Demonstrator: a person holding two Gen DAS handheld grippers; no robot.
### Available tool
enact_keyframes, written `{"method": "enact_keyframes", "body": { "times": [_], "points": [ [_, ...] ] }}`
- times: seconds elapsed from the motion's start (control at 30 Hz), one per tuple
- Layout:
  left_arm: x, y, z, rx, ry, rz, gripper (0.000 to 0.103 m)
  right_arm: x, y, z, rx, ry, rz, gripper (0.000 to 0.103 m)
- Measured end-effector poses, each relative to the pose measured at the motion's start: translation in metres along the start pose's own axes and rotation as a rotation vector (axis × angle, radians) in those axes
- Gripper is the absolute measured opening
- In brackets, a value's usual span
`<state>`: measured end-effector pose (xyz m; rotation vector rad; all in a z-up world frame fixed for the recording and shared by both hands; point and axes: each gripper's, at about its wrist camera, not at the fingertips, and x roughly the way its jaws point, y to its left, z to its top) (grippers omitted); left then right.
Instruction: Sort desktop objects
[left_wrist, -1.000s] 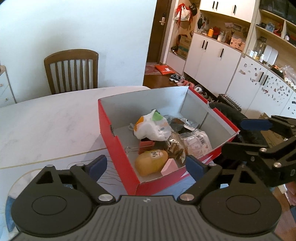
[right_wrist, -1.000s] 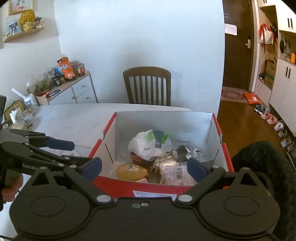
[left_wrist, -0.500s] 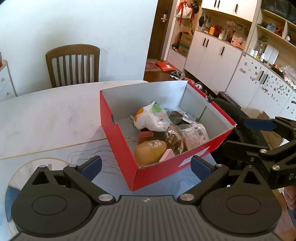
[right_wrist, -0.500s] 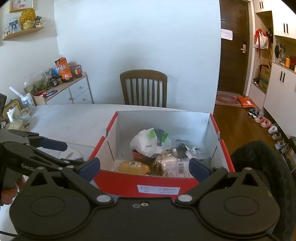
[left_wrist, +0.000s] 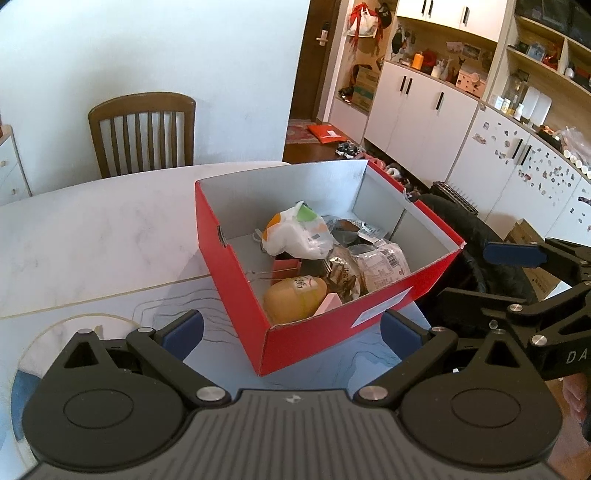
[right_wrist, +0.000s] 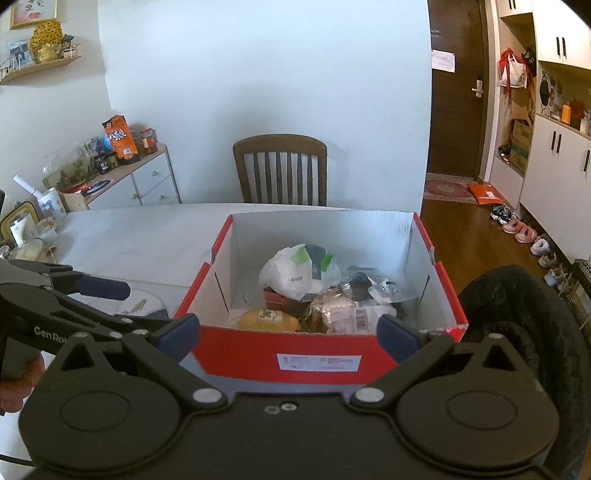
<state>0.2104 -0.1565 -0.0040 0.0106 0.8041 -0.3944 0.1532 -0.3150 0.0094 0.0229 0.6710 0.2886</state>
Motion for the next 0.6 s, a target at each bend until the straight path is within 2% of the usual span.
{"method": "enact_keyframes", "body": {
  "times": [0.6],
  "points": [
    [-0.0015,0.0007,-0.0032,0.019,0.007,-0.011,0.102,-0.0007,0.0013,-0.0066,0.039,0.012,-0.001,0.102]
  ]
}}
